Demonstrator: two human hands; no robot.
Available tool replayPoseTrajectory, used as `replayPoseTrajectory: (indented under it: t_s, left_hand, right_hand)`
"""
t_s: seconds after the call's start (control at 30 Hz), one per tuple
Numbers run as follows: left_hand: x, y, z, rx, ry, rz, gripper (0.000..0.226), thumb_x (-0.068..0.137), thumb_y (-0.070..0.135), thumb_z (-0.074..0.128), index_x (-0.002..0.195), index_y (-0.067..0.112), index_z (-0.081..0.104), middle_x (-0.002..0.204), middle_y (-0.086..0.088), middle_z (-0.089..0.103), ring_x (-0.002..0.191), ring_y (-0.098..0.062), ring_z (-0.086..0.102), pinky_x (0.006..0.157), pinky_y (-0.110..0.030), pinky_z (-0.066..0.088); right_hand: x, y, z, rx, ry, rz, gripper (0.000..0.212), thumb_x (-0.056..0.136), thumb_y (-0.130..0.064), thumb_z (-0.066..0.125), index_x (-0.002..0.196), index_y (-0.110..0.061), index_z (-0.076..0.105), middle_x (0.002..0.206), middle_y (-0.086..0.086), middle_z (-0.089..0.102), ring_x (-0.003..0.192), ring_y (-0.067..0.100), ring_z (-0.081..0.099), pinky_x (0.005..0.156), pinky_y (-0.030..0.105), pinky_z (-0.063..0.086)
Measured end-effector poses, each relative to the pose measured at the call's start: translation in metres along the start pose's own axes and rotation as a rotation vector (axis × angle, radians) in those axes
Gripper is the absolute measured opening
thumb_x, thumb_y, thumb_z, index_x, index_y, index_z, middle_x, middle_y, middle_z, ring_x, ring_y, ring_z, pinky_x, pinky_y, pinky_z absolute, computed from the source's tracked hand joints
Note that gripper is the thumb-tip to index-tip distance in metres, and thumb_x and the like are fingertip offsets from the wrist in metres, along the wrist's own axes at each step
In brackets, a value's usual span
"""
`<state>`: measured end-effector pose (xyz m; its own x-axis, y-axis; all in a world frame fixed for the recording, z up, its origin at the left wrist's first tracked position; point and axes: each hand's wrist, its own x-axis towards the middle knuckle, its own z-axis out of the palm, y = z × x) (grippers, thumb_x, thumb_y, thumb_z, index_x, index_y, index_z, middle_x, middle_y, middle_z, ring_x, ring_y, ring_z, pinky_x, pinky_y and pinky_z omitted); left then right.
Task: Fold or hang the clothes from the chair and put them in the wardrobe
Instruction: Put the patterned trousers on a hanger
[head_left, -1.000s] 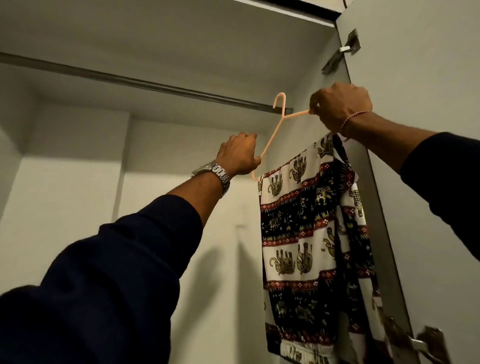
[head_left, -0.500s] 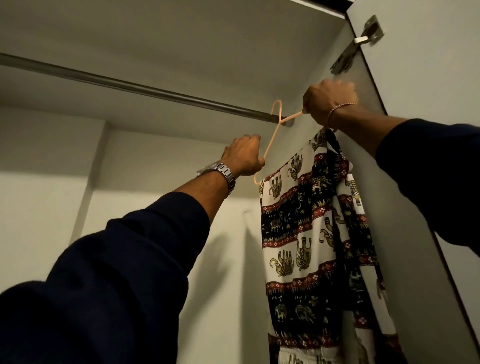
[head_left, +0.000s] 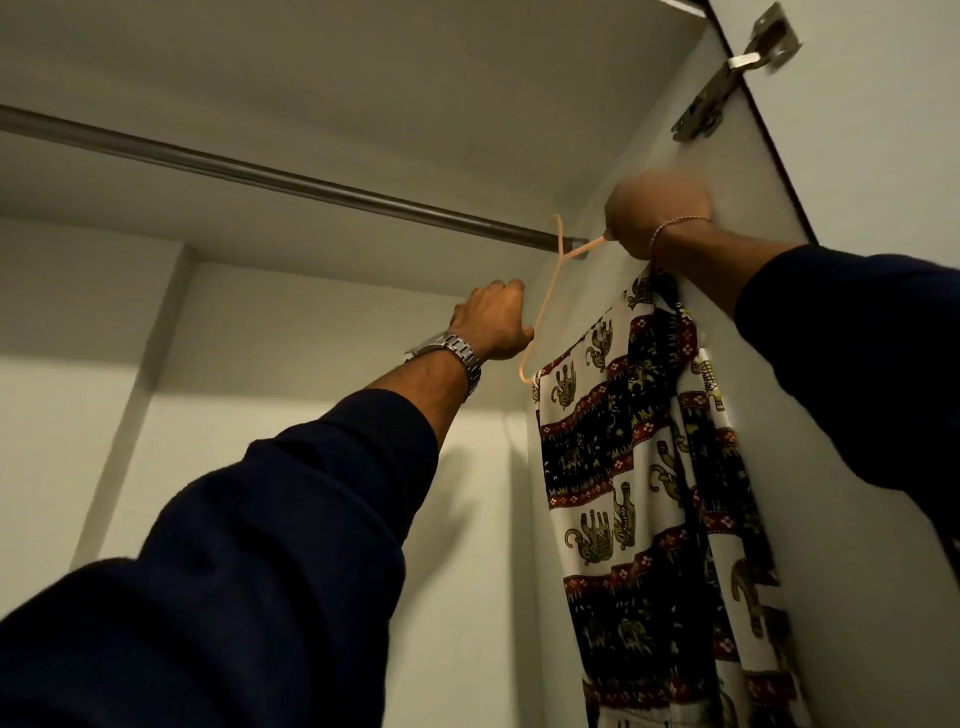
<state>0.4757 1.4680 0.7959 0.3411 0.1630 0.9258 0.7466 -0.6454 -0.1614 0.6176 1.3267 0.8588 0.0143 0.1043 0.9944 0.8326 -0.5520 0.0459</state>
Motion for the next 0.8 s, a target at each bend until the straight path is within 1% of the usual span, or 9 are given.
replayPoseTrajectory:
  t_s: [0.1,0.2,0.3,0.47,0.53,0.63,0.67,0.73,0.8]
  left_hand:
    - [0.003,0.002,0.007,-0.022,0.006,0.008,0.060,0.096,0.033,0.064,0.146,0.012,0.038,0.141,-0.012,0.049,0.127,-0.030,0.049,0.103,-0.043,0.045]
    - [0.004,0.008,0.014,-0.057,0.009,0.004,0.062,0.095,0.032,0.065,0.147,0.012,0.038,0.142,-0.012,0.049,0.128,-0.029,0.048,0.103,-0.042,0.044]
    - [0.003,0.016,0.021,-0.083,-0.001,0.004,0.062,0.094,0.033,0.066,0.146,0.013,0.039,0.140,-0.012,0.050,0.127,-0.029,0.049,0.103,-0.042,0.045]
    - [-0.004,0.028,0.030,-0.112,-0.024,0.022,0.061,0.094,0.034,0.066,0.145,0.013,0.040,0.135,-0.011,0.052,0.121,-0.028,0.052,0.100,-0.044,0.048]
    - [-0.010,0.032,0.031,-0.119,-0.027,0.035,0.064,0.094,0.035,0.066,0.147,0.013,0.039,0.135,-0.011,0.053,0.120,-0.028,0.054,0.098,-0.045,0.050]
    - [-0.024,0.033,0.032,-0.123,-0.029,0.026,0.068,0.094,0.035,0.065,0.151,0.013,0.034,0.142,-0.012,0.048,0.126,-0.030,0.051,0.103,-0.048,0.047]
    - [-0.030,0.033,0.032,-0.121,-0.029,0.024,0.069,0.094,0.035,0.065,0.151,0.014,0.032,0.145,-0.012,0.047,0.128,-0.030,0.049,0.105,-0.048,0.046]
    - [-0.043,0.032,0.033,-0.108,-0.023,0.029,0.069,0.095,0.036,0.064,0.152,0.014,0.031,0.147,-0.012,0.045,0.130,-0.030,0.048,0.106,-0.049,0.045]
    - [-0.057,0.032,0.031,-0.106,-0.014,0.031,0.069,0.095,0.036,0.063,0.152,0.014,0.031,0.147,-0.013,0.045,0.128,-0.032,0.049,0.104,-0.049,0.046]
  right_hand:
    - [0.000,0.002,-0.001,-0.006,0.005,-0.011,0.023,0.094,-0.032,0.067,0.111,-0.018,0.074,0.096,0.011,0.067,0.078,0.031,0.059,0.068,0.037,0.050]
    - [-0.007,0.001,-0.001,-0.019,-0.037,-0.047,0.024,0.091,-0.031,0.071,0.111,-0.018,0.074,0.096,0.010,0.067,0.082,0.031,0.063,0.075,0.040,0.054]
    - [-0.014,0.001,-0.001,-0.037,-0.049,-0.068,0.027,0.090,-0.031,0.072,0.113,-0.018,0.073,0.101,0.011,0.068,0.089,0.035,0.065,0.078,0.040,0.053]
    - [-0.024,0.005,-0.004,-0.074,-0.031,-0.099,0.032,0.092,-0.038,0.070,0.116,-0.017,0.072,0.096,0.012,0.064,0.079,0.031,0.057,0.071,0.037,0.050]
    - [-0.030,0.006,-0.005,-0.096,-0.027,-0.129,0.031,0.094,-0.036,0.067,0.116,-0.015,0.072,0.093,0.012,0.064,0.075,0.029,0.055,0.066,0.034,0.048]
    - [-0.042,0.007,-0.003,-0.124,0.024,-0.160,0.026,0.099,-0.028,0.061,0.114,-0.010,0.070,0.084,0.011,0.060,0.066,0.027,0.052,0.059,0.032,0.043]
    - [-0.048,0.007,-0.003,-0.130,0.046,-0.164,0.025,0.099,-0.026,0.060,0.115,-0.010,0.069,0.086,0.012,0.060,0.070,0.028,0.054,0.063,0.033,0.045]
    - [-0.060,0.005,-0.002,-0.149,0.088,-0.191,0.025,0.099,-0.025,0.060,0.116,-0.009,0.066,0.098,0.014,0.062,0.090,0.033,0.058,0.080,0.041,0.046]
    - [-0.078,0.001,-0.002,-0.143,0.117,-0.231,0.029,0.098,-0.026,0.058,0.120,-0.008,0.063,0.112,0.017,0.062,0.108,0.035,0.056,0.095,0.046,0.041]
